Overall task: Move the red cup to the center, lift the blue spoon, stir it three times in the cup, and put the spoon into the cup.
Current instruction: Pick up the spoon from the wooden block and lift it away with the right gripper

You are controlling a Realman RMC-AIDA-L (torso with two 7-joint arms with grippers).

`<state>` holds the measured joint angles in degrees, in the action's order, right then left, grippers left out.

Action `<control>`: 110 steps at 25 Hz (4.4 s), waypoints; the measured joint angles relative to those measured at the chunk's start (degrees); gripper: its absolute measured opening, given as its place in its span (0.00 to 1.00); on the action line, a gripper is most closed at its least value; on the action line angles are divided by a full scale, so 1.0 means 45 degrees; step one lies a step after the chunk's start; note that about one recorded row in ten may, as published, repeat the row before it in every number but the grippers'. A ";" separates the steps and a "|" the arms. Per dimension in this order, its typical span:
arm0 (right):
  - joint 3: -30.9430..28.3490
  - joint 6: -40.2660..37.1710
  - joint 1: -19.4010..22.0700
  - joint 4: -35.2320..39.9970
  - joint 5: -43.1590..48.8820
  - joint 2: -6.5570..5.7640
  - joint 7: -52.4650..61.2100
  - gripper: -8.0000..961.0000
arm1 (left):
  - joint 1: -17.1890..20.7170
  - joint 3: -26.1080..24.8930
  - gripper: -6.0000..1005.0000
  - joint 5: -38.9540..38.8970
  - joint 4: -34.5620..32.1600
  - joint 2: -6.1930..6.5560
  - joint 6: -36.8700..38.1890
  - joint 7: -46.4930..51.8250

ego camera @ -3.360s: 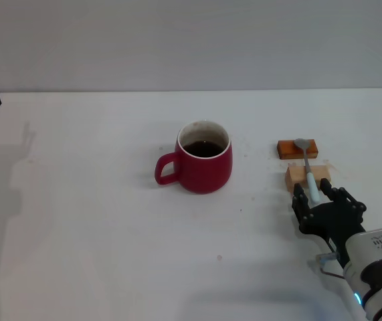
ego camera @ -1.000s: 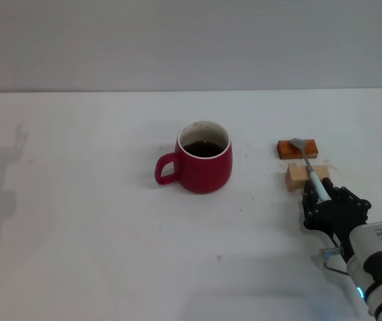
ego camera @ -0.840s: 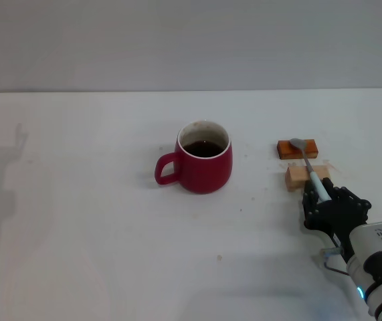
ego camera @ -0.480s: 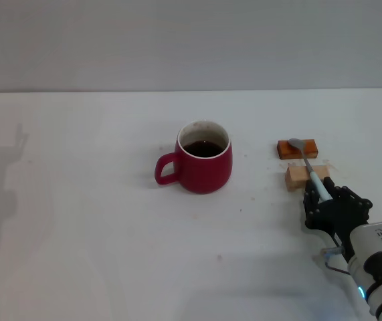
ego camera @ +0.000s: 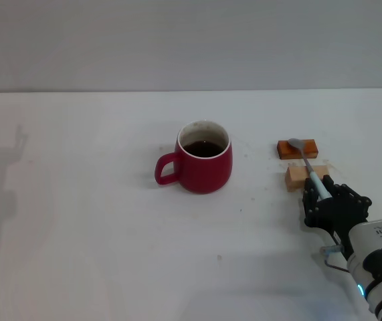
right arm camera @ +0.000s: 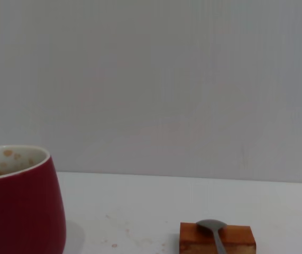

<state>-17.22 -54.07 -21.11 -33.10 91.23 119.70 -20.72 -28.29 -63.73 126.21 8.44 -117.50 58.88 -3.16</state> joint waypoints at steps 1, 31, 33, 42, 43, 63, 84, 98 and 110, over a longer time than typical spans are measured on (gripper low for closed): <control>0.0000 0.0002 -0.0003 0.0000 0.0000 0.0000 -0.0004 0.30 | -0.0001 0.0001 0.84 0.0002 0.0000 -0.0001 0.0000 0.0000; 0.0137 -0.0034 0.0124 -0.0043 0.0000 0.0021 -0.0022 0.18 | 0.0087 0.0001 0.84 0.0043 -0.0041 0.0020 0.0002 0.0052; 0.0137 -0.0041 0.0159 -0.0047 0.0000 0.0021 -0.0037 0.18 | 0.0105 0.0001 0.84 0.0055 -0.0035 0.0019 0.0020 0.0067; 0.0124 -0.0119 0.0260 -0.0054 0.0058 0.0003 -0.0045 0.18 | 0.0184 0.0001 0.84 0.0059 0.0083 -0.0012 0.0058 0.0067; 0.0123 -0.0173 0.0272 -0.0046 0.0063 0.0000 -0.0045 0.18 | 0.0184 0.0001 0.84 0.0059 0.0083 -0.0012 0.0058 0.0067; 0.0111 -0.0474 0.0330 -0.0045 0.0078 -0.0059 -0.0652 0.18 | 0.0183 0.0001 0.84 0.0057 0.0096 -0.0060 0.0158 0.0129; 0.0037 -0.0720 0.0296 -0.0007 0.0117 -0.0072 -0.0698 0.18 | 0.0190 0.0001 0.84 0.0057 0.0096 -0.0059 0.0157 0.0120; 0.0047 0.0108 0.0128 0.0284 0.0026 -0.0020 -0.0617 0.18 | 0.0208 0.0021 0.84 0.0058 0.0096 -0.0058 0.0156 0.0113; 0.0117 -0.0003 0.0141 0.0213 0.0102 -0.0036 -0.0646 0.18 | 0.0215 0.0064 0.84 0.0058 0.0096 -0.0059 0.0281 0.0122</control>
<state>-16.70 -54.09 -20.47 -32.14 91.69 119.54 -23.63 -27.32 -63.44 126.47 8.87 -117.77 60.14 -2.61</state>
